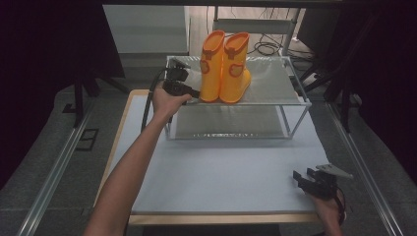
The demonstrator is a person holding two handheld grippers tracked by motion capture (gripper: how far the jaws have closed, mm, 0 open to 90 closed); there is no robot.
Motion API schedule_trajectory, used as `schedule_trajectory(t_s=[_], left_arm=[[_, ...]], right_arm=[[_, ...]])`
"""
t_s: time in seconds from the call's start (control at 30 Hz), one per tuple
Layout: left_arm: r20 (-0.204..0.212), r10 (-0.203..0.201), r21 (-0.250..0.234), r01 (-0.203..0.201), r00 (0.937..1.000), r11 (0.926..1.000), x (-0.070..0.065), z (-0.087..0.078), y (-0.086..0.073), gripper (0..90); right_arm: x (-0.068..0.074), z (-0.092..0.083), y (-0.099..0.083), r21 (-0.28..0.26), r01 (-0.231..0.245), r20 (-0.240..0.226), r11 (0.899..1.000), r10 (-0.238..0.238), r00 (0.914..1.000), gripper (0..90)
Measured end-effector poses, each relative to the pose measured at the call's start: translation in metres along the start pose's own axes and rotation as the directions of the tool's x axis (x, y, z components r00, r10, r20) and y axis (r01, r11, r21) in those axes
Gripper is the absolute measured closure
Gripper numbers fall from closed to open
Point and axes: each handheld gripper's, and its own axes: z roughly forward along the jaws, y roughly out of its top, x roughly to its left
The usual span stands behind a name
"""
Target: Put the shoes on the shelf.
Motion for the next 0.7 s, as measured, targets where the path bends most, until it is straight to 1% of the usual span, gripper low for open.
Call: schedule_trajectory(t_s=[0.07, 0.1, 0.13, 0.23, 0.3, 0.4, 0.47, 0.53, 0.7], left_arm=[[0.016, -0.010, -0.004, 0.010, 0.9998, 0.9999, 0.000, 0.001, 0.000, 90.0], [0.024, -0.021, -0.010, 0.021, 0.9995, 0.9997, 0.000, 0.001, 0.000, 90.0], [0.027, -0.019, -0.012, 0.019, 0.9994, 0.9997, -0.001, 0.002, 0.000, 90.0], [0.012, -0.013, -0.009, 0.013, 0.9998, 0.9999, -0.005, 0.003, 0.002, 90.0], [0.026, -0.013, -0.002, 0.013, 0.9996, 0.9999, -0.005, 0.003, 0.002, 90.0], [0.025, 0.000, -0.001, 0.000, 0.9997, 1.0000, -0.011, 0.005, 0.003, 90.0], [0.030, -0.004, -0.003, 0.004, 0.9995, 1.0000, -0.014, 0.006, 0.004, 90.0], [0.031, 0.007, 0.002, -0.007, 0.9995, 1.0000, -0.017, 0.008, 0.005, 90.0], [0.034, 0.014, 0.006, -0.015, 0.9993, 0.9999, -0.023, 0.010, 0.007, 90.0]], right_arm=[[0.000, 0.000, 0.000, 0.001, -0.002, 0.001, 1.000, 0.002, 1.0000, 38.8], [0.000, 0.001, 0.000, 0.002, -0.001, 0.000, 1.000, 0.001, 1.0000, 38.8], [0.000, 0.001, 0.000, 0.001, -0.003, -0.001, 1.000, 0.003, 1.0000, 38.8], [0.001, 0.001, 0.000, -0.001, -0.002, -0.001, 1.000, 0.002, 1.0000, 38.8], [0.001, 0.001, 0.000, -0.001, -0.006, -0.002, 1.000, 0.006, 1.0000, 38.9], [0.001, 0.001, 0.001, -0.001, -0.006, -0.005, 1.000, 0.006, 1.0000, 38.9], [0.002, 0.001, 0.001, 0.000, -0.006, -0.008, 1.000, 0.006, 1.0000, 38.9], [0.002, 0.001, 0.001, -0.003, -0.002, -0.009, 1.000, 0.002, 1.0000, 38.9], [0.002, 0.000, 0.002, -0.009, -0.002, -0.010, 1.000, 0.001, 0.9999, 39.0]])
